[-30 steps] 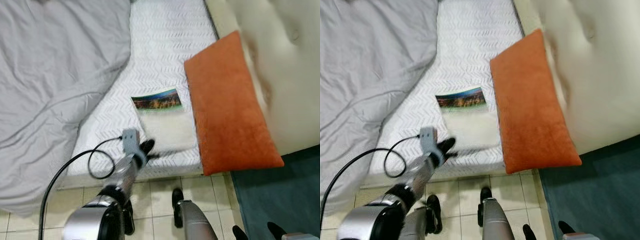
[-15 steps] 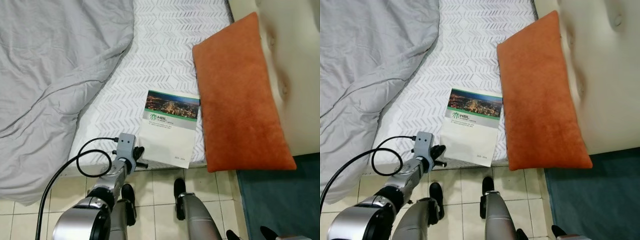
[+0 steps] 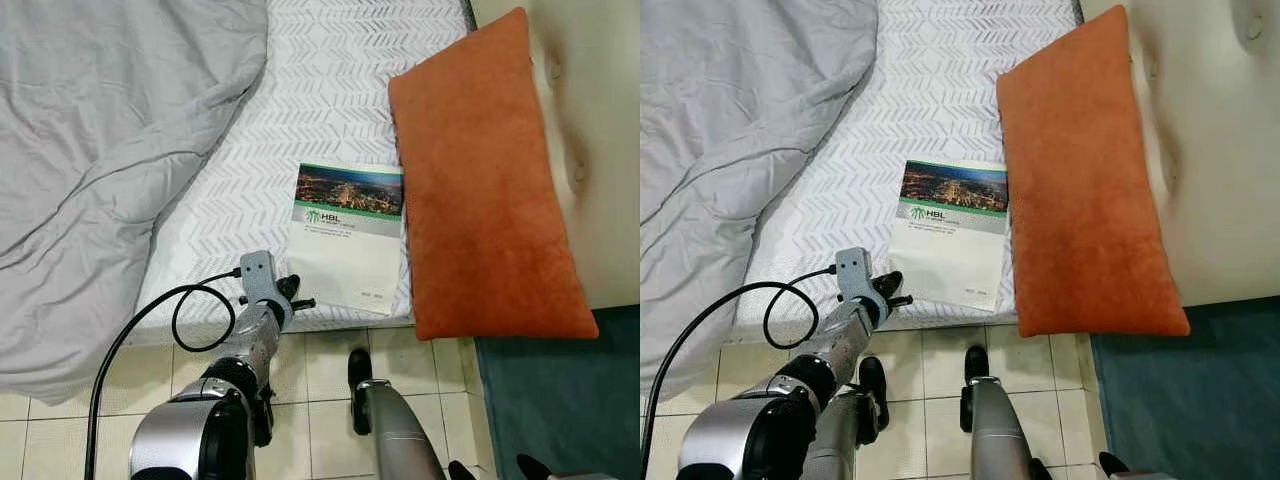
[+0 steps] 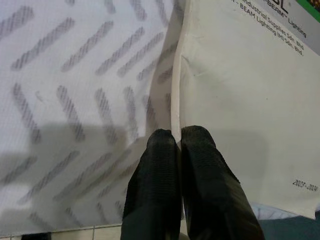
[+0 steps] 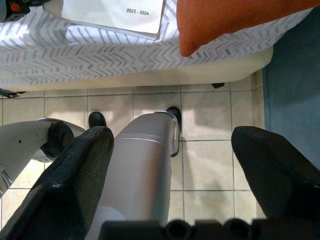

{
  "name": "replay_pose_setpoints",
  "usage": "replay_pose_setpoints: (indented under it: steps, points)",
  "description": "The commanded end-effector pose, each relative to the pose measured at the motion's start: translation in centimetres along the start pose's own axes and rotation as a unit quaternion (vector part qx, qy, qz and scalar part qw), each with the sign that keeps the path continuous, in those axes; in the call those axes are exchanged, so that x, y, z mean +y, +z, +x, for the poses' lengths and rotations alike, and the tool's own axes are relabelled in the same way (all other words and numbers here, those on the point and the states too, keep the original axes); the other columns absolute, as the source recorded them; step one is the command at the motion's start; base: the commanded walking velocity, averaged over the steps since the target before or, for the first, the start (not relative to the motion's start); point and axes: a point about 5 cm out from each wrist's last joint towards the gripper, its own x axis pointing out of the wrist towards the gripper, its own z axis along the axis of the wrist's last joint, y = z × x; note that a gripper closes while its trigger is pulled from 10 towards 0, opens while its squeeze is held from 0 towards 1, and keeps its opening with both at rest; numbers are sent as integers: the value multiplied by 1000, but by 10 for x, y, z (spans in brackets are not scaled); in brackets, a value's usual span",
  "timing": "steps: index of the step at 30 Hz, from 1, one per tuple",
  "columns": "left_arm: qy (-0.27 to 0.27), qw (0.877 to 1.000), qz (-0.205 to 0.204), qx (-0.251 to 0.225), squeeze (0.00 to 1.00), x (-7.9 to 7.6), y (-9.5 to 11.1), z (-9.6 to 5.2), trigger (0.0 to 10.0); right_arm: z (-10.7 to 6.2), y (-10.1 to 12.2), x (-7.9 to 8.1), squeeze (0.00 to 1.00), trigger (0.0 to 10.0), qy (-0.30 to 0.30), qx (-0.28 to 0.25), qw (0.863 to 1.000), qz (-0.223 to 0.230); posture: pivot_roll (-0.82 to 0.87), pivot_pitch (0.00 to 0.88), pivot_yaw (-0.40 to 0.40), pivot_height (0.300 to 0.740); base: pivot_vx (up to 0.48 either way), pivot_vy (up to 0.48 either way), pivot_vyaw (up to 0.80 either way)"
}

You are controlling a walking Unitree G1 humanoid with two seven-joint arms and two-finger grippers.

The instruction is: Clean up the room

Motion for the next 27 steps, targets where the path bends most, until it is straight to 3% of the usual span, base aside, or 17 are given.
replay_pose_setpoints:
  steps: [1,7,9,15,18,21,22,24,27]
  points:
    - [-4,1000,-17,12,0,-9,-5,1,10000,-6,-4,-2,0,10000,-10,23,1000,-1,-463,627,-71,740,0,0,0]
    - [1,997,-82,4,0,-22,0,4,10000,-3,-5,-3,0,10000,-9,24,1000,-4,-450,613,-67,740,0,0,0]
    - [-3,993,-115,10,0,-35,-4,5,10000,-1,-4,-3,0,10000,-6,21,1000,-5,-452,608,-67,740,0,0,0]
    - [-11,988,-153,21,0,-56,-10,5,10000,1,-5,-3,0,10000,-5,21,1000,-6,-448,594,-65,740,0,0,0]
    - [-19,989,-144,30,0,-66,-16,4,10000,1,-5,-2,0,10000,-4,23,1000,-6,-449,588,-64,740,0,0,0]
    - [-14,990,-135,35,0,-66,-19,3,10000,2,-5,-1,0,10000,-3,22,1000,-5,-453,587,-63,740,0,0,0]
    - [8,993,-114,33,0,-56,-21,3,10000,3,-5,-2,0,10000,-3,22,1000,-5,-446,584,-60,740,0,0,0]
    - [16,993,-110,31,0,-52,-21,2,10000,3,-5,-2,0,10000,-3,22,1000,-5,-446,584,-60,740,0,0,0]
    - [68,991,-111,16,0,-24,-18,0,10000,3,-8,-3,0,10000,-2,25,1000,-5,-416,587,-57,740,0,0,0]
